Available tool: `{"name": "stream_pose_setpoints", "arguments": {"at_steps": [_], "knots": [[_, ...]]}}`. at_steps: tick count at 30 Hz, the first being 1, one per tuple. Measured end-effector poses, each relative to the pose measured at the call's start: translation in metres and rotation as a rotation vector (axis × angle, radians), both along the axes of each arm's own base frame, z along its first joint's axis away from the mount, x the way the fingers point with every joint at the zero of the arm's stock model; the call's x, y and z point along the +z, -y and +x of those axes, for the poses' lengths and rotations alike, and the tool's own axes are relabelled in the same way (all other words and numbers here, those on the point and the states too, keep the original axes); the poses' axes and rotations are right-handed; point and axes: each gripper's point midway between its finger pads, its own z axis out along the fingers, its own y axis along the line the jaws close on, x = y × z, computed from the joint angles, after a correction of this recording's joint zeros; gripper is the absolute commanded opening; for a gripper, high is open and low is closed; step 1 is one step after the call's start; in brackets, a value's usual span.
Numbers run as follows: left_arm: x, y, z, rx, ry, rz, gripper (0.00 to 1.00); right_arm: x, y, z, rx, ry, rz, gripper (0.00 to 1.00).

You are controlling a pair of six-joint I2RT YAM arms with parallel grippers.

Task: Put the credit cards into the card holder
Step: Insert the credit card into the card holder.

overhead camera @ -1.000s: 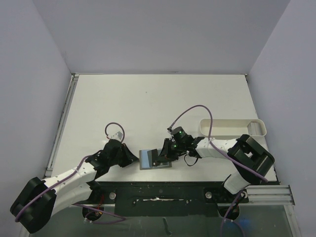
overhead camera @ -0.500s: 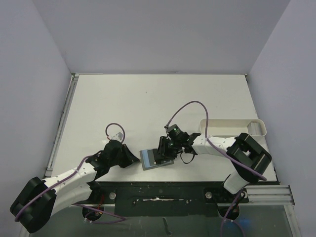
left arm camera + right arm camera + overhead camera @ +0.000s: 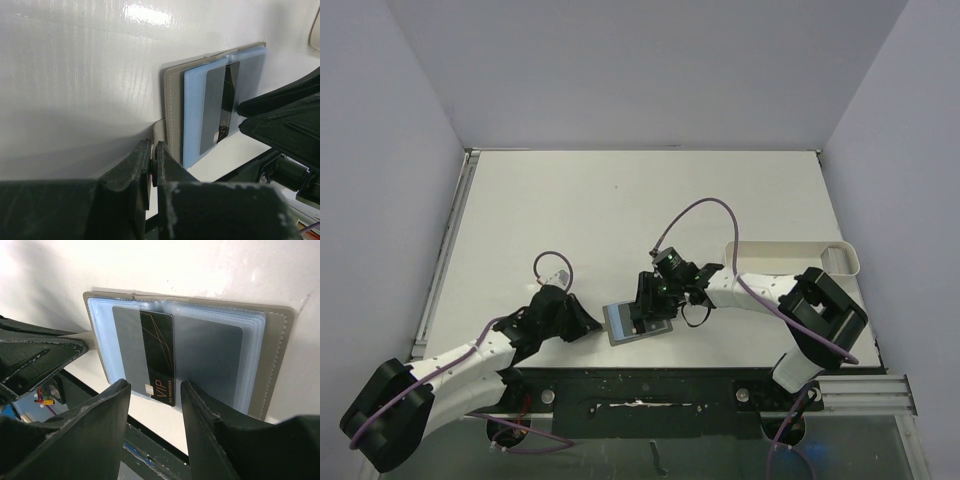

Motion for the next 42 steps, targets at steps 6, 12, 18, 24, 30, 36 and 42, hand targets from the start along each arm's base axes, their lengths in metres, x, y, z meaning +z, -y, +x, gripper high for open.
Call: {"name": "stream_pose_setpoints", "arguments": {"at_steps": [6, 12, 18, 24, 30, 36, 42], "knots": [[0.000, 0.000, 0.000, 0.000, 0.005, -0.004, 0.00, -0.003, -0.006, -0.002, 0.013, -0.007, -0.005, 0.50], [0.000, 0.000, 0.000, 0.000, 0.006, -0.005, 0.00, -0.003, -0.008, -0.004, 0.016, -0.007, -0.002, 0.52], [-0.004, 0.000, -0.001, -0.004, -0.002, 0.006, 0.00, -0.002, -0.010, -0.005, 0.021, -0.003, 0.000, 0.54], [-0.004, -0.001, 0.000, -0.008, 0.000, 0.013, 0.17, -0.002, -0.012, -0.006, 0.019, -0.004, 0.006, 0.56], [0.016, 0.004, 0.010, -0.018, 0.020, 0.034, 0.26, -0.001, -0.012, -0.005, 0.010, -0.005, 0.006, 0.56], [0.067, 0.021, 0.033, -0.024, 0.119, -0.027, 0.24, -0.001, -0.011, -0.004, 0.003, 0.002, 0.003, 0.55], [0.084, 0.033, 0.037, -0.045, 0.148, -0.059, 0.07, -0.001, -0.009, -0.002, -0.007, 0.012, 0.001, 0.54]]}}
